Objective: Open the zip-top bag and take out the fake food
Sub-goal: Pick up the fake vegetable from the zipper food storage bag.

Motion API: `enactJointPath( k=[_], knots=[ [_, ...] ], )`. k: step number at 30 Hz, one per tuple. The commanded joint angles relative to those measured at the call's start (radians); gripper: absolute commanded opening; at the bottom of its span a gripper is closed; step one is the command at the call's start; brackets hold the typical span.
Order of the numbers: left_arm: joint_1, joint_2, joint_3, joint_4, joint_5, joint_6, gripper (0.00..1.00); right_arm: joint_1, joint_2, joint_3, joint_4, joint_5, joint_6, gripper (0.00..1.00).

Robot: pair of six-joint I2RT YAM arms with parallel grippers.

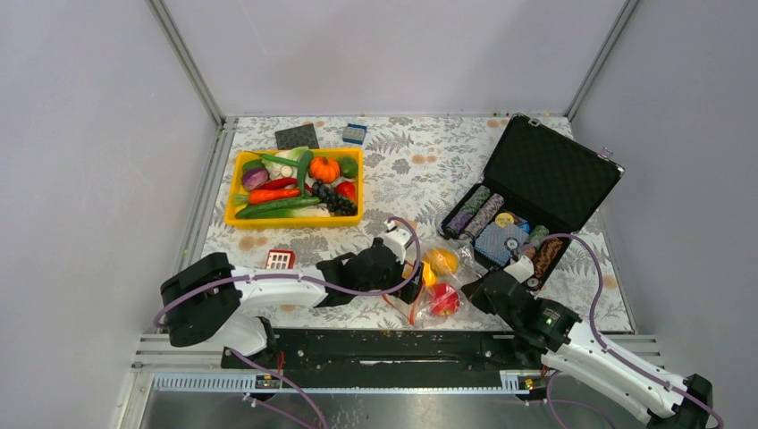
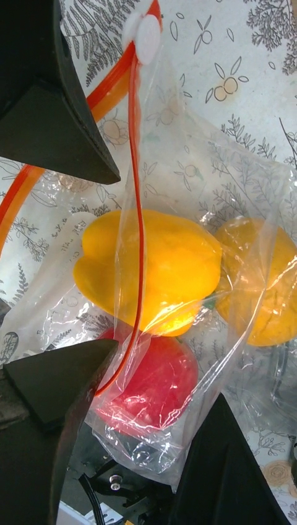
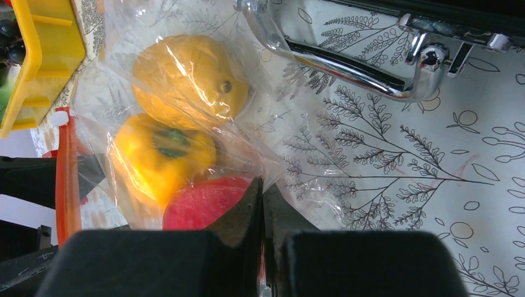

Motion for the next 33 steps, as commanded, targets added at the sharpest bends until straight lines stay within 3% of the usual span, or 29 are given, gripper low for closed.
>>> enactJointPath(
  k=[1, 22, 25, 33],
  knots=[
    [-0.019, 0.022, 0.057, 0.030, -0.008, 0.019, 0.99, 0.003, -0.004, -0.004, 0.011, -0.001, 0.015, 0.00],
    [-0.040, 0.137, 0.109, 0.012, 0.009, 0.048, 0.98, 0.003, -0.005, -0.004, 0.010, -0.006, 0.015, 0.00],
    [-0.041, 0.144, 0.108, 0.011, -0.001, 0.042, 0.95, 0.003, -0.006, -0.004, 0.012, -0.007, 0.013, 0.00],
    [-0.041, 0.126, 0.124, -0.035, -0.018, 0.027, 0.74, 0.003, -0.018, -0.010, 0.011, -0.004, 0.016, 0.00]
  ],
)
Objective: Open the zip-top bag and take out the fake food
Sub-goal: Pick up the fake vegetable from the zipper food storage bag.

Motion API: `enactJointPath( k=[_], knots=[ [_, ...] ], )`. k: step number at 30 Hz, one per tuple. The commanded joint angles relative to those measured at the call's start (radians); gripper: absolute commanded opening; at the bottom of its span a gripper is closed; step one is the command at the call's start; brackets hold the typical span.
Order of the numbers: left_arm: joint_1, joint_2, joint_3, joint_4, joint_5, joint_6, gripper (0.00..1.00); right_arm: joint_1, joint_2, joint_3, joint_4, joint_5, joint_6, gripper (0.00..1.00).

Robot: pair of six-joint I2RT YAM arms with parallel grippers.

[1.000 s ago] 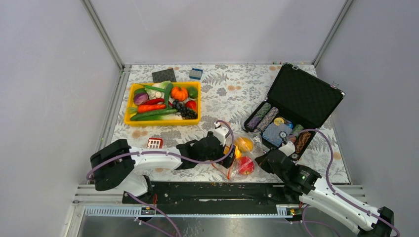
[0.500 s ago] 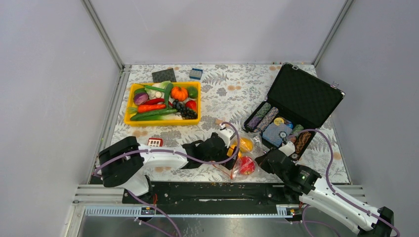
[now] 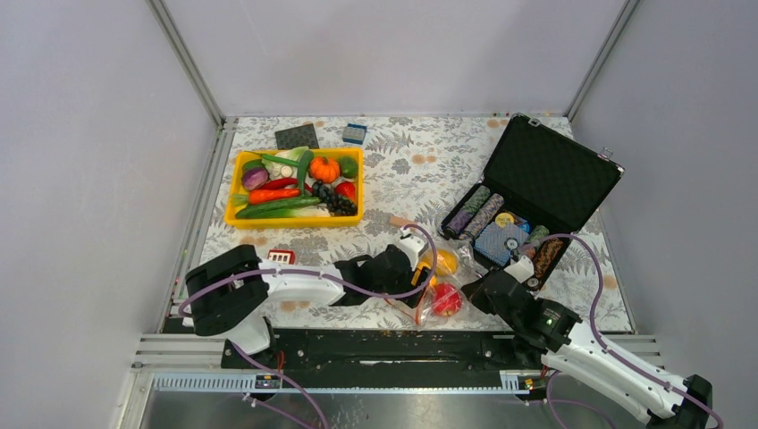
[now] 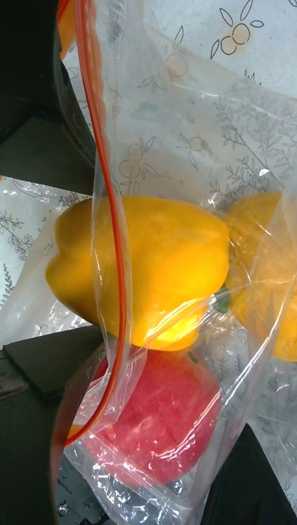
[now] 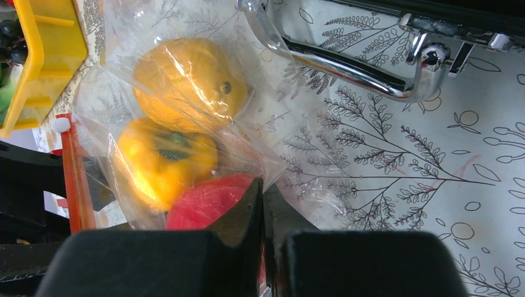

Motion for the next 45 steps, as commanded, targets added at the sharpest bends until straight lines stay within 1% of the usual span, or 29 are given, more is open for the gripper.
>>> enactJointPath(
  k=[1, 4, 7, 11, 14, 18, 20, 24, 26, 31, 36, 40, 45],
  knots=[
    [-0.006, -0.038, 0.051, -0.026, -0.015, -0.004, 0.73, 0.003, -0.018, -0.008, 0.007, -0.002, 0.016, 0.00],
    [-0.006, -0.072, 0.064, -0.098, 0.015, 0.009, 0.72, 0.003, -0.028, -0.004, -0.006, 0.010, 0.019, 0.00],
    [-0.007, -0.110, 0.078, -0.231, 0.033, 0.009, 0.71, 0.003, -0.038, -0.001, -0.022, 0.025, 0.021, 0.00],
    [-0.007, -0.189, 0.060, -0.349, 0.051, 0.010, 0.71, 0.003, -0.043, -0.002, -0.024, 0.033, 0.023, 0.00],
    [-0.007, -0.241, 0.075, -0.458, 0.097, 0.035, 0.72, 0.003, -0.037, -0.001, -0.024, 0.034, 0.022, 0.00],
    [-0.007, -0.270, 0.116, -0.613, 0.195, 0.084, 0.73, 0.003, -0.028, -0.003, -0.013, 0.032, 0.026, 0.00],
    [-0.007, -0.279, 0.139, -0.696, 0.181, 0.088, 0.73, 0.003, -0.024, -0.006, -0.002, 0.028, 0.025, 0.00],
    [-0.007, -0.290, 0.187, -0.850, 0.083, 0.080, 0.73, 0.003, -0.010, -0.004, 0.004, 0.026, 0.021, 0.00],
    [-0.005, -0.308, 0.187, -0.852, 0.056, 0.082, 0.73, 0.003, -0.004, -0.008, 0.014, 0.023, 0.022, 0.00],
    [-0.005, -0.322, 0.176, -0.782, 0.037, 0.101, 0.73, 0.003, 0.008, -0.016, 0.042, 0.007, 0.022, 0.00],
    [-0.005, -0.348, 0.149, -0.727, -0.040, 0.141, 0.73, 0.003, 0.005, -0.013, 0.040, 0.004, 0.020, 0.00],
    [-0.005, -0.341, 0.123, -0.675, -0.022, 0.129, 0.76, 0.003, -0.002, -0.019, 0.041, 0.005, 0.025, 0.00],
    [-0.005, -0.333, 0.063, -0.605, -0.021, 0.117, 0.76, 0.003, 0.004, -0.016, 0.041, 0.001, 0.026, 0.00]
  ],
)
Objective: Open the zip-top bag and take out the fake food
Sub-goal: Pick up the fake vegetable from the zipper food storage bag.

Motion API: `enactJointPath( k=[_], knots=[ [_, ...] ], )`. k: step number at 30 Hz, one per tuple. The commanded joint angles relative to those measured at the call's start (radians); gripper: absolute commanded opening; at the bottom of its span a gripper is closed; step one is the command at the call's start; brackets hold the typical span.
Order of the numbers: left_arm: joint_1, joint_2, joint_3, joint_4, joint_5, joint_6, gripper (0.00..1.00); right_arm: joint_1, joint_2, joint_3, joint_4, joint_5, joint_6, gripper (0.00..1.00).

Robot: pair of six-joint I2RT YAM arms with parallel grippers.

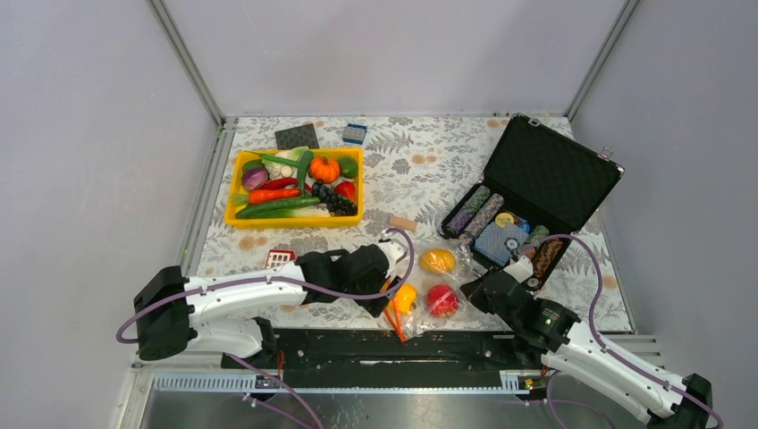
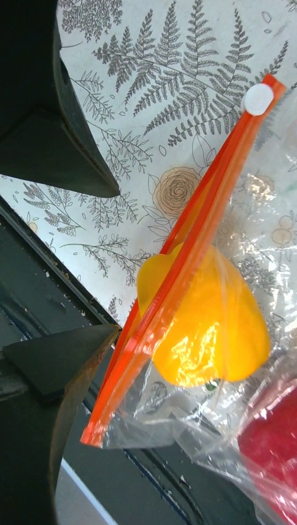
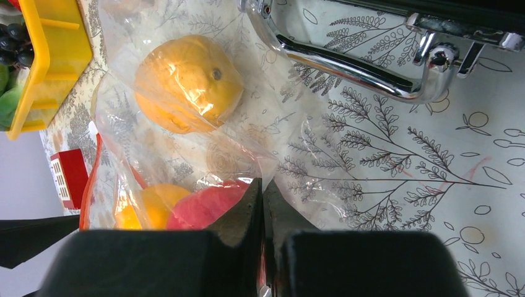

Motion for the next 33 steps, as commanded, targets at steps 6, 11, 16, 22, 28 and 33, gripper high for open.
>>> enactJointPath(
  k=[6, 11, 16, 22, 28, 33],
  knots=[
    [-0.003, 0.014, -0.059, 0.128, -0.005, 0.042, 0.76, 0.003, 0.009, 0.002, 0.015, -0.004, 0.008, 0.00],
    [-0.010, 0.052, -0.036, 0.196, 0.020, 0.090, 0.82, 0.003, 0.013, 0.003, 0.015, -0.008, 0.010, 0.00],
    [-0.028, 0.120, 0.012, 0.216, -0.011, 0.154, 0.86, 0.003, 0.005, 0.003, 0.014, -0.009, 0.010, 0.00],
    [-0.040, 0.156, 0.051, 0.255, 0.009, 0.222, 0.88, 0.003, 0.002, 0.004, 0.008, -0.012, 0.006, 0.00],
    [-0.054, 0.213, 0.092, 0.262, 0.012, 0.237, 0.88, 0.003, -0.001, 0.003, 0.006, -0.013, 0.007, 0.00],
    [-0.061, 0.275, 0.124, 0.274, 0.019, 0.248, 0.88, 0.003, -0.001, 0.003, 0.006, -0.014, 0.008, 0.00]
  ],
)
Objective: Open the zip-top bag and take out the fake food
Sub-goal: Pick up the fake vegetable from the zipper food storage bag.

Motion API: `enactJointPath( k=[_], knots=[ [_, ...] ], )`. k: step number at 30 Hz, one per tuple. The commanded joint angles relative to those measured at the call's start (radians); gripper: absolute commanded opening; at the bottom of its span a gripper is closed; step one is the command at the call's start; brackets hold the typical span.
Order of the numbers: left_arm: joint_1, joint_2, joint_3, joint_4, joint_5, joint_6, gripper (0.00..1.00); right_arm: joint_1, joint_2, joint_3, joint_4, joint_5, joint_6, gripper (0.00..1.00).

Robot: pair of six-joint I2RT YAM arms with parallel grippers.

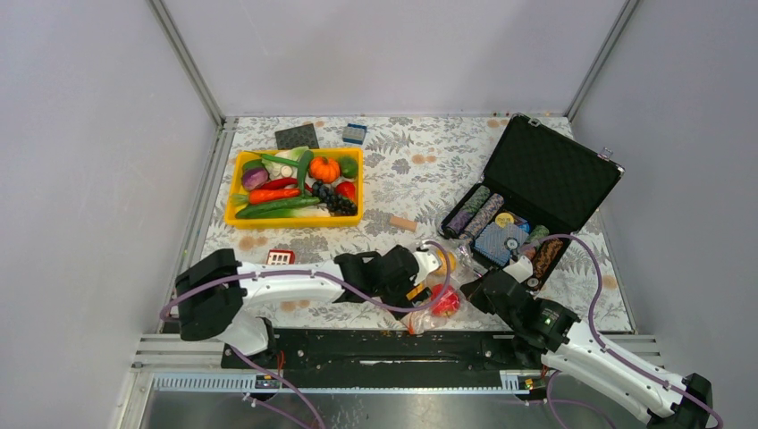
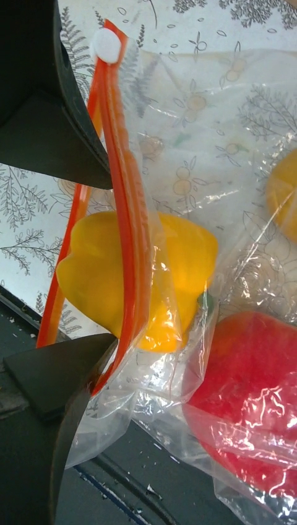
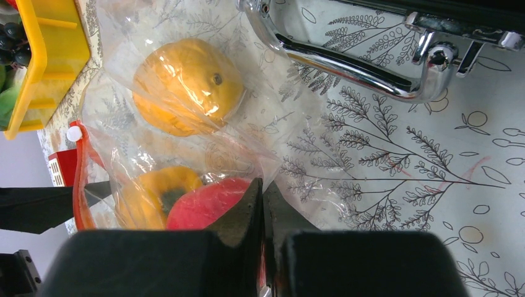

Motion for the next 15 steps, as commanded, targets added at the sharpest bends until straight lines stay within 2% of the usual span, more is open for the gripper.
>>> enactJointPath(
  k=[1, 15],
  knots=[
    [-0.010, 0.046, 0.064, 0.055, 0.014, 0.030, 0.88, 0.004, -0.007, 0.004, 0.007, -0.013, 0.006, 0.00],
    [-0.011, 0.119, 0.078, 0.092, 0.058, 0.026, 0.87, 0.003, -0.011, 0.001, 0.006, -0.016, 0.003, 0.00]
  ],
)
